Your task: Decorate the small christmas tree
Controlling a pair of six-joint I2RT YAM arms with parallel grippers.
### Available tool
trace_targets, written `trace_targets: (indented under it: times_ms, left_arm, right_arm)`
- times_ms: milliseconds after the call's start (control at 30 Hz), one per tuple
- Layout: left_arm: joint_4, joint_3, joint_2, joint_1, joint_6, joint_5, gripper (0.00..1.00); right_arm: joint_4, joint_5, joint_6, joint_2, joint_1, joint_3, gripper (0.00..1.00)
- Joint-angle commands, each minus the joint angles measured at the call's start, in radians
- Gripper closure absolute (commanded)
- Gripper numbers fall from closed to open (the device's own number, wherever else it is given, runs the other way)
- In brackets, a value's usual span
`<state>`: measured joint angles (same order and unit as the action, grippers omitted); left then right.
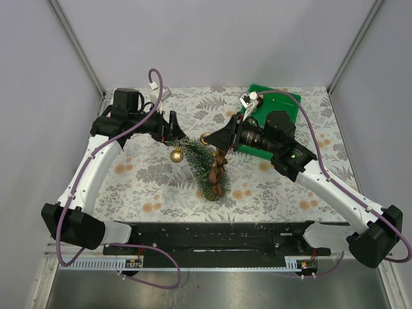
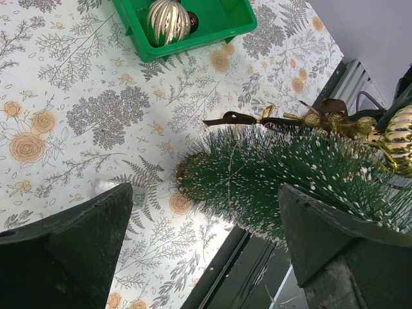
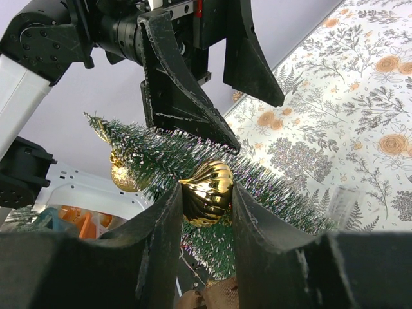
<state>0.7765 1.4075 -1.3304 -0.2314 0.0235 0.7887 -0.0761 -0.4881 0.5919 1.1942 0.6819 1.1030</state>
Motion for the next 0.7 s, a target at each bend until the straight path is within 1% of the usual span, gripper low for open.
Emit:
trace_targets:
  times_ms: [0,667]
  left_arm:
    - [-0.014,0.015,0.027,-0.002,-0.008,0.007,0.01]
    - [-0.013,0.021,0.028,-0.002,-0.004,0.003,0.01]
  right_arm:
    - [-0.008,0.028,-0.023,-0.036,0.010,0.043,0.98]
    - [-0.057,0.000,0.043,-0.073,0.013,0.043,0.98]
